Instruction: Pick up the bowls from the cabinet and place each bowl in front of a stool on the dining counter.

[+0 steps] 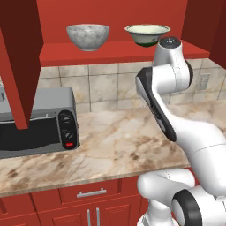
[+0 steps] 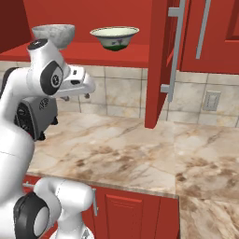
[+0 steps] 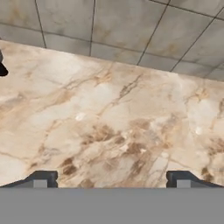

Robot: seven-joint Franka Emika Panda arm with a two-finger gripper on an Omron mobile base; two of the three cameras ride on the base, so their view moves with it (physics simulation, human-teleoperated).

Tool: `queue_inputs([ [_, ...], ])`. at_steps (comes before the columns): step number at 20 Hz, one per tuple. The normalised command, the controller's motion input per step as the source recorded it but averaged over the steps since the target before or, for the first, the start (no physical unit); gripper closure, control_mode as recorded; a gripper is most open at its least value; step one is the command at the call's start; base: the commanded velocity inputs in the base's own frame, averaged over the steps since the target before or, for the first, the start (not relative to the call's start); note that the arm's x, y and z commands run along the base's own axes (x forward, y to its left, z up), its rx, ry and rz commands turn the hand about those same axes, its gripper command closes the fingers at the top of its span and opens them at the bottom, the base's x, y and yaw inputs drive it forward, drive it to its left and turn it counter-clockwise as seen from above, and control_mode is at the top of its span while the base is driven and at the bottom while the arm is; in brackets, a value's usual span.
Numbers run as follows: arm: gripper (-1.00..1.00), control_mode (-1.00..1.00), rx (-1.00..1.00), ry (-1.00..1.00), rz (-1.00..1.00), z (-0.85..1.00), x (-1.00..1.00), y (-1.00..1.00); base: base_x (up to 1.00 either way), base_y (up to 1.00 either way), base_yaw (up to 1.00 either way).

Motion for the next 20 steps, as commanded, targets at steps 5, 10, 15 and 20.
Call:
queue_inputs([
  [5,-1.0,-1.0,-0.27,-0.13,0.05,0.65,0.0,-0.28,0.0,0.0,0.0],
  [10,-1.0,-1.0,-0.25,0.0,0.12,0.59,0.0,-0.26,0.0,0.0,0.0],
  [15,-1.0,-1.0,-0.32,0.0,0.2,0.44,-0.04,-0.13,0.0,0.0,0.0],
  [20,-1.0,-1.0,-0.27,-0.17,0.43,0.02,0.0,-0.13,0.0,0.0,0.0],
])
